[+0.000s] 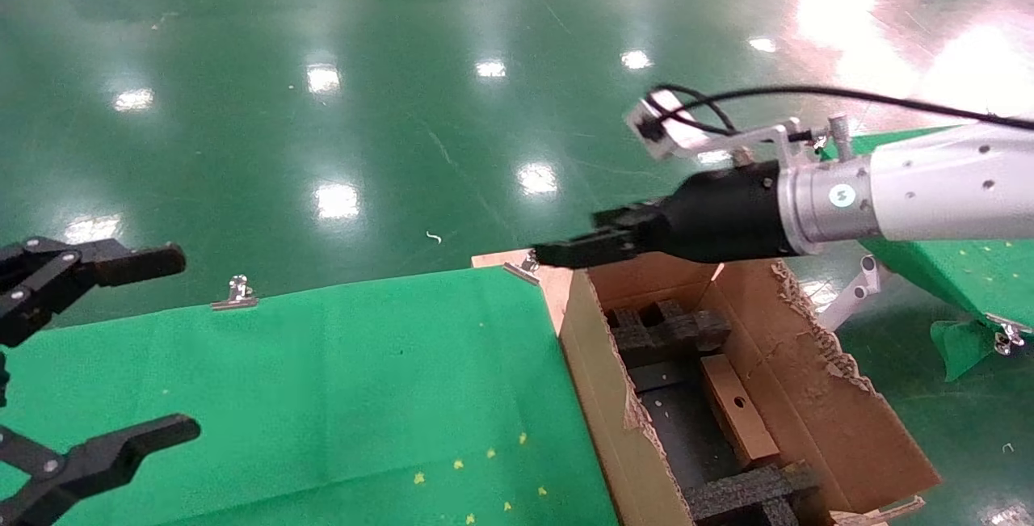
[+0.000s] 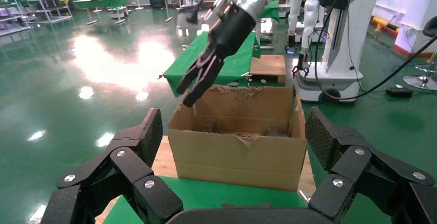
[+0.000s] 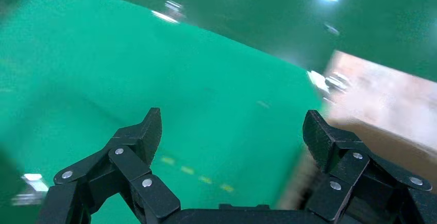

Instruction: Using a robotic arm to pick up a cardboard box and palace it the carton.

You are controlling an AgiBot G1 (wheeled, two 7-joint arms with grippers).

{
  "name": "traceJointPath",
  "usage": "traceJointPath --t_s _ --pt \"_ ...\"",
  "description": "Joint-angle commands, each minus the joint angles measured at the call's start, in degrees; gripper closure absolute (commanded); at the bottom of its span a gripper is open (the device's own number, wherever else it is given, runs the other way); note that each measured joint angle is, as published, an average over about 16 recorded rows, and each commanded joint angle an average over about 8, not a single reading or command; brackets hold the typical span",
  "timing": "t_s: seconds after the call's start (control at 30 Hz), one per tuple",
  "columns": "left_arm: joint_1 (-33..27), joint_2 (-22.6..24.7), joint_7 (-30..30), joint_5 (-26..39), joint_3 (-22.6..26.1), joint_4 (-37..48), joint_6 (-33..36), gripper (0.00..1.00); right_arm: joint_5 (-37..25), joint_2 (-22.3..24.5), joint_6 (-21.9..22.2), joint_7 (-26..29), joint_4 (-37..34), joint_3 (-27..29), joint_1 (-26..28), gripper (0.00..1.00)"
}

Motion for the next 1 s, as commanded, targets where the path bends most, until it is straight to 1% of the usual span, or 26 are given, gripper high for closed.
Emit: traceJointPath --t_s 0.03,1.0 --pt "0.0 0.0 0.0 0.0 0.0 0.0 0.0 0.0 0.45 -0.12 -0.65 -1.02 -0.01 1.26 -0.88 0.0" --pt "0.0 0.0 0.01 -0.01 0.01 0.0 0.0 0.0 11.84 -3.26 -17.73 -28.21 -0.34 34.3 -24.29 0.0"
